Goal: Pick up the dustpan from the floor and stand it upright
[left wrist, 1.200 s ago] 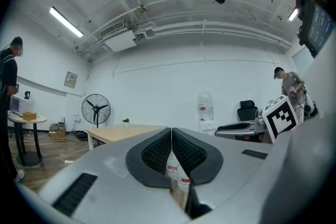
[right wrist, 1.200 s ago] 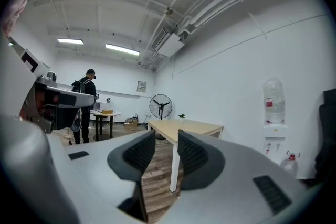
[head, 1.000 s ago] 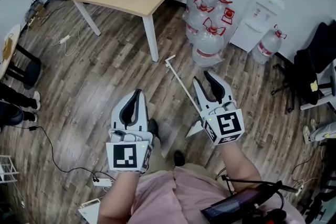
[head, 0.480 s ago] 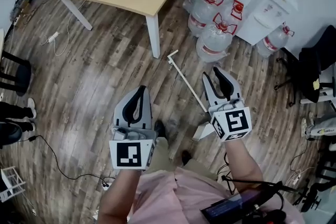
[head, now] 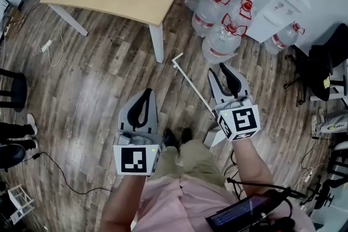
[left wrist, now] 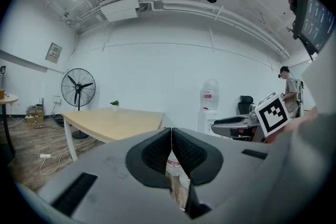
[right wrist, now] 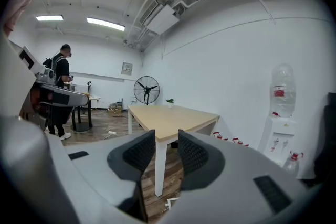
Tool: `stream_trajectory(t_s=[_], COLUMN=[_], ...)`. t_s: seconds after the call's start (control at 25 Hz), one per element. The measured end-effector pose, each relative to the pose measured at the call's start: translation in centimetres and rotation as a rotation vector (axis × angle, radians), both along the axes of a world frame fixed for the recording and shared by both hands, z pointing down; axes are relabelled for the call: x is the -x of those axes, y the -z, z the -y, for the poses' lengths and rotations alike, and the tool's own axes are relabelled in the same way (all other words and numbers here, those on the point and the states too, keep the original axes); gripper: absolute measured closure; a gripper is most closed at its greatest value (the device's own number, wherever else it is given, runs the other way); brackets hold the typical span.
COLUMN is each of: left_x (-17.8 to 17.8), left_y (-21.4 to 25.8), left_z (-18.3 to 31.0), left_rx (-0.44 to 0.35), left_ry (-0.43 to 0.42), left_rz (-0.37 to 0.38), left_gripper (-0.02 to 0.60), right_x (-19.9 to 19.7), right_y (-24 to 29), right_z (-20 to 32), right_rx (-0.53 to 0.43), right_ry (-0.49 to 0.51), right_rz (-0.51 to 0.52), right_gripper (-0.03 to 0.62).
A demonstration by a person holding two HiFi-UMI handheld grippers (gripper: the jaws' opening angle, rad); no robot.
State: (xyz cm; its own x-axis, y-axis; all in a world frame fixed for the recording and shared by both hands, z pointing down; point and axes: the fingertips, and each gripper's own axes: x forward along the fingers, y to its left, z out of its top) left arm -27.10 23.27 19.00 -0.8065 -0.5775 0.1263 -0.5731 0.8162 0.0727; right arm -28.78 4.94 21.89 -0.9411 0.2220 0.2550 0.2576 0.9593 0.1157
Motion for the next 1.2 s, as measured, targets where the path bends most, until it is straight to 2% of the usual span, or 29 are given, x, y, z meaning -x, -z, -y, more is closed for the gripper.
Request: stream_trajectory(t_s=[0.28, 0.48, 0.64, 0.84, 1.0, 1.2], left_x=[3.8, 7.0, 9.2, 10.9, 12.5, 13.5], left_y=[-2.2, -4.9, -9.5, -16.2, -21.2, -27.9], left_z=[1.5, 3.0, 5.0, 7.5, 9.0, 10.0], left_rx=[0.014, 0.022, 0.016, -0.002, 0.019, 0.025], left_ry=[-0.013, -0.009, -0.026, -0.019, -0.029, -0.010], left_rz=[-0.029, -0.019, -0.040, -0.143, -0.142, -0.195], left_gripper=[0.568, 0.568, 0.569, 0.569, 0.569, 0.569], right_x=[4.1, 7.2, 9.7, 11.5, 13.1, 14.3], right_y=[-3.1, -7.1, -11.2, -17.4, -22.2, -29.8], right_z=[0.8, 1.4, 2.2, 3.9, 4.5, 4.7], right_rx=[0.004, 0.002, 0.004, 0.031, 0.048, 0.037], right_ry=[0.023, 0.067, 0.108, 0.128, 0.158, 0.175], right_rz=[-0.035, -0.065, -0.096, -0.173, -0.204, -0.269], right_gripper=[0.459, 0.459, 0.457, 0.456, 0.456, 0.456])
